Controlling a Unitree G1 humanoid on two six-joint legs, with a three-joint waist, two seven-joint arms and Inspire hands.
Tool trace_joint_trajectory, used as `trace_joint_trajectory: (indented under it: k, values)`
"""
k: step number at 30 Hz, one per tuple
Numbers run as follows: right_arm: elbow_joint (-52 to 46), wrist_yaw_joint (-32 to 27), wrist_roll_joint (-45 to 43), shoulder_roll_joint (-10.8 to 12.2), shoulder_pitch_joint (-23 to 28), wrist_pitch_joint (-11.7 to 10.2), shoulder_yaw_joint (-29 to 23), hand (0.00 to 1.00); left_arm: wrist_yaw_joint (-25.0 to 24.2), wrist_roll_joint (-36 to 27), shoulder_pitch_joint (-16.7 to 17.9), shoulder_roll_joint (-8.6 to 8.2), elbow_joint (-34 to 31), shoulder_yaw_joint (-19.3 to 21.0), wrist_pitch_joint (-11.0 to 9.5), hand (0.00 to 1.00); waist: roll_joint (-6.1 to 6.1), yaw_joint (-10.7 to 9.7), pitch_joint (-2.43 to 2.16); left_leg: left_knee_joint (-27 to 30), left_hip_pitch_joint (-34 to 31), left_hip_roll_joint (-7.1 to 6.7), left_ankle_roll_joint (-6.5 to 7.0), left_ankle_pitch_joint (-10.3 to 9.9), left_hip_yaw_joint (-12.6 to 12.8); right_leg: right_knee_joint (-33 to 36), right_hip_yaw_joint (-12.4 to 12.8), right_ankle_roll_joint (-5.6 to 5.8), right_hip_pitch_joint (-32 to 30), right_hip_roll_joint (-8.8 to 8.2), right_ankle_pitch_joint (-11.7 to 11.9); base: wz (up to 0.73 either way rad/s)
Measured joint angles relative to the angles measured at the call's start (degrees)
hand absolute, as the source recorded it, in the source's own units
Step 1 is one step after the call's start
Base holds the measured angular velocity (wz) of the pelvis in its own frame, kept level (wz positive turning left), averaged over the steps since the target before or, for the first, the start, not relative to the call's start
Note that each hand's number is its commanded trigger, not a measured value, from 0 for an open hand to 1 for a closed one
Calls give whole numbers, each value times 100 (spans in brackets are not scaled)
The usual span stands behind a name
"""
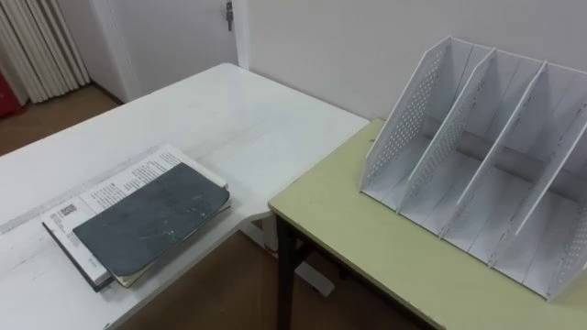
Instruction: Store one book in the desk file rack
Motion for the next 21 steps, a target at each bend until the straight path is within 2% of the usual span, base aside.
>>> trace_joint_trajectory:
  k: [13, 21]
  values:
    - [7, -6, -169, -15, -2, 1, -1, 0, 2, 75, 5, 0, 0, 6, 2, 0, 3, 37, -1, -18, 18, 2, 0, 0, 11, 4, 13, -1, 3, 1, 0, 0]
    - [-2, -74, -170, -2, 0, -18, 3, 0, 85, 492, 7, -5, -9, 7, 6, 0, -16, 47, -2, -49, 49, 1, 0, 1, 22, -1, 14, -1, 12, -1, 0, 0]
